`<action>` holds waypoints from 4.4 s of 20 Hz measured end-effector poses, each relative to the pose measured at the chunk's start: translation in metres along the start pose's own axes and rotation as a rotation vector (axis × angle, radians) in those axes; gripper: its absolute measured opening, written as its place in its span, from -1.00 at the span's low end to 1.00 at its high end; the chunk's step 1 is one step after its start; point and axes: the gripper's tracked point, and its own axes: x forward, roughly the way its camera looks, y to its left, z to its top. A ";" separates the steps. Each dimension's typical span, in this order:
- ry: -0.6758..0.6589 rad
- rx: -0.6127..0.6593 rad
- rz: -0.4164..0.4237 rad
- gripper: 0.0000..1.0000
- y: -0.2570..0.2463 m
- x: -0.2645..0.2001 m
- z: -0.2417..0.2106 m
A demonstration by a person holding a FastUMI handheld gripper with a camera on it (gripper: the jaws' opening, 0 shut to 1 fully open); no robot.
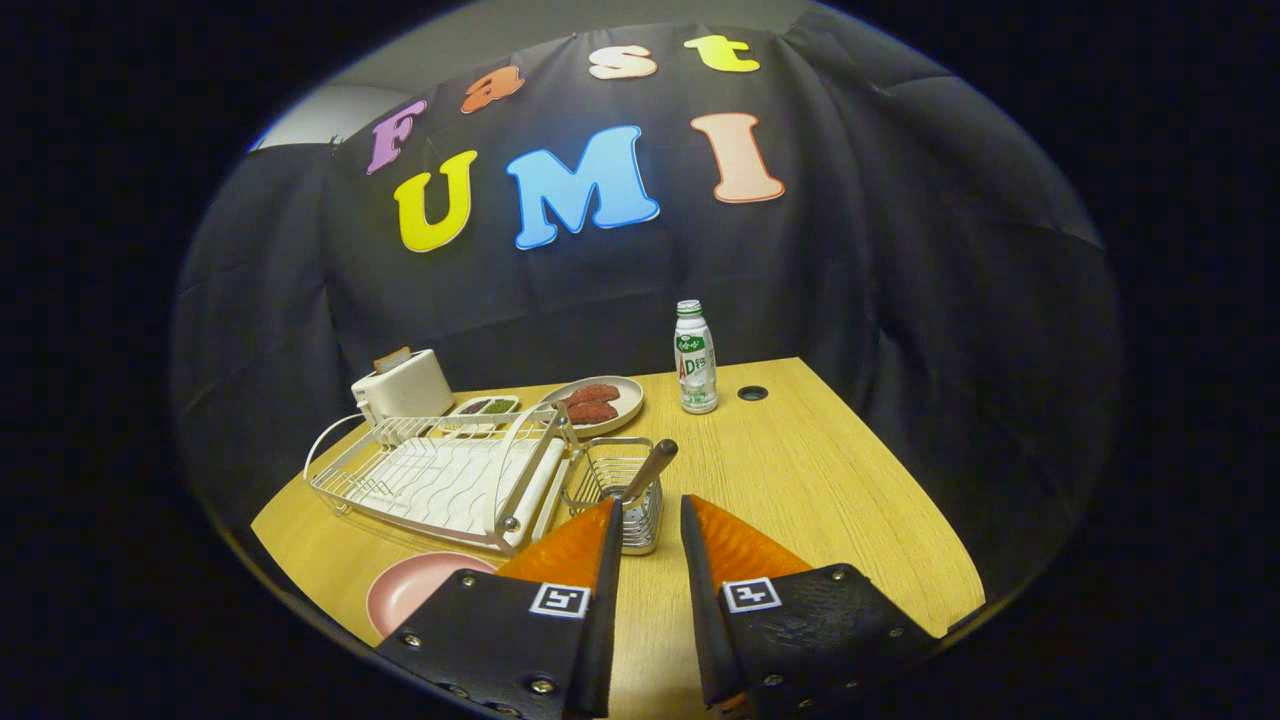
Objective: Take the plate from the dish rack, then take the spoon from the basket and place it into the plate.
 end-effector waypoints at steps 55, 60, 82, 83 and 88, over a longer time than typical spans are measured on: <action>-0.202 -0.061 -0.085 -0.93 0.044 -0.018 0.159; -0.206 -0.071 -0.086 -0.93 0.057 -0.049 0.163; 0.112 -0.081 0.208 -0.93 0.207 -0.030 0.004; 0.119 -0.082 0.221 -0.93 0.215 -0.027 0.000; 0.157 -0.113 0.260 -0.93 0.237 -0.014 -0.023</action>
